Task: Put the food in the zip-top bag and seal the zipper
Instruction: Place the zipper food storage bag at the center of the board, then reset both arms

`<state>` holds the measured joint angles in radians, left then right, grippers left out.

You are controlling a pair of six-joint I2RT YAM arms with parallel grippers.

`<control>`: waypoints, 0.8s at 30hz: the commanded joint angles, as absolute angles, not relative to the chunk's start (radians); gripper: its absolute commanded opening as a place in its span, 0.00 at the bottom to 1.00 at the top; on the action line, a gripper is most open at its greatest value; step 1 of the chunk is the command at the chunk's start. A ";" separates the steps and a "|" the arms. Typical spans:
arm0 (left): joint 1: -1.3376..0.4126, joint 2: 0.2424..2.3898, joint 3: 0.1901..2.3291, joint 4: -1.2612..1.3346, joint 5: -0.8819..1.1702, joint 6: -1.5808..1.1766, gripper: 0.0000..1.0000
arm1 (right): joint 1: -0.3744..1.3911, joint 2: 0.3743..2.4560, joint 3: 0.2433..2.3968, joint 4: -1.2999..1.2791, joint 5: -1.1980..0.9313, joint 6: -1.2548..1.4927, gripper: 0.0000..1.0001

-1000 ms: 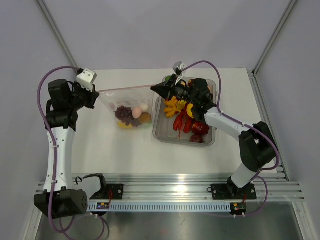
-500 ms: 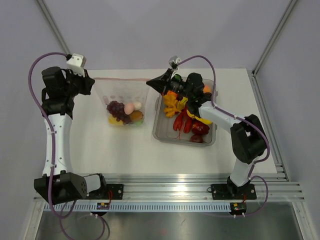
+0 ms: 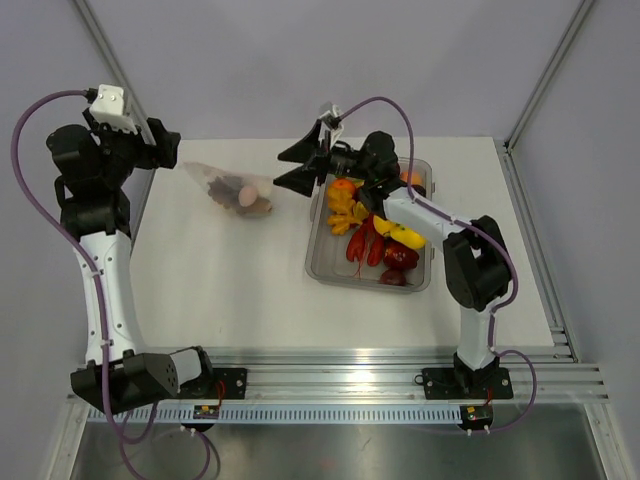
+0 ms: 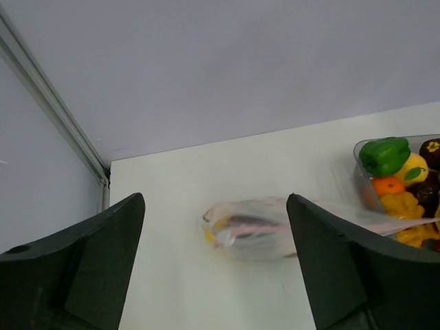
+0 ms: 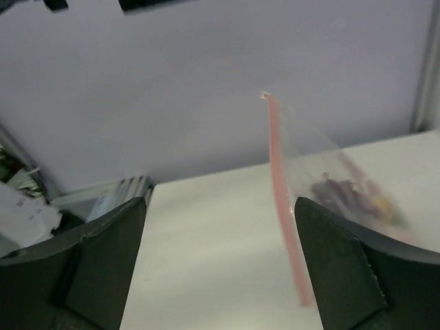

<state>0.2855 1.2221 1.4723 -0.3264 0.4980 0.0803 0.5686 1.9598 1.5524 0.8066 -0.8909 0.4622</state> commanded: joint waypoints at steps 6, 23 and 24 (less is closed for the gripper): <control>0.287 1.075 1.473 -0.256 0.612 -0.170 0.99 | 0.649 1.754 1.355 0.369 -0.773 0.180 1.00; -0.130 0.821 1.134 -0.337 0.422 -0.345 0.99 | 0.657 1.134 1.191 -0.500 0.432 0.334 0.99; -0.173 0.810 1.096 -0.328 0.417 -0.328 0.99 | 0.655 1.077 1.140 -0.521 0.496 0.351 1.00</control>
<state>-0.0959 0.8242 1.1656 -0.3527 0.4843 -0.3080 0.6579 1.1515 1.2430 -0.4133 0.1902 0.2665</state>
